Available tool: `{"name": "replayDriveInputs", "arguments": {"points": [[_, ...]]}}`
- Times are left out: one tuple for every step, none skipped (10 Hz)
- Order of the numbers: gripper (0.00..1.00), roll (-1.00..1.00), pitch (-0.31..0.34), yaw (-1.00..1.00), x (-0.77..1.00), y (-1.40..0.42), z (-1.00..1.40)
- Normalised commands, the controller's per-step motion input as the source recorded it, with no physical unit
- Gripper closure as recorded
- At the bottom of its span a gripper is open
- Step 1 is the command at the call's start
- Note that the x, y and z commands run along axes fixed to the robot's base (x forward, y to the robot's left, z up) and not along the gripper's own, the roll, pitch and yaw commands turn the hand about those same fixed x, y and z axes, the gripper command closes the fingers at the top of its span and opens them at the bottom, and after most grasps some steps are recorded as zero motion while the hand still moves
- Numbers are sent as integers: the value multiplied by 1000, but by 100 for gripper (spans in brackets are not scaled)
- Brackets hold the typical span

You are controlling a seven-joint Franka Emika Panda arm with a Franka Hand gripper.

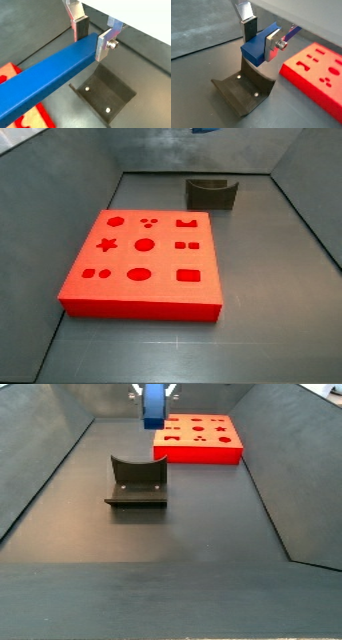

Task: Pick up the rectangle object. Move up. Place the rectangle object on the fixture. Regrasp the rectangle object. Move to above the board. Insert the rectangle object.
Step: Place the rectangle object on the fixture.

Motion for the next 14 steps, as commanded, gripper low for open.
{"name": "replayDriveInputs", "arguments": {"points": [[100,-1000,249,-110,549,81,-59],[100,-969,247,-137,478,71,-31],[100,-748,196,-145,394,60,-14],[100,-583,154,-149,333,57,-15],[100,-364,116,-140,248,54,-18],[100,-281,101,-132,206,44,-7],[100,-1000,-24,-81,113,64,-1000],[100,-1000,-46,-81,102,69,-1000],[100,-1000,-35,-79,107,74,-1000],[100,-1000,-8,-75,119,73,-1000],[100,-995,35,-69,132,82,-1000],[100,-837,50,-61,141,89,-1000],[100,-731,54,-64,146,92,-1000],[100,-459,68,-71,157,101,-1000]]}}
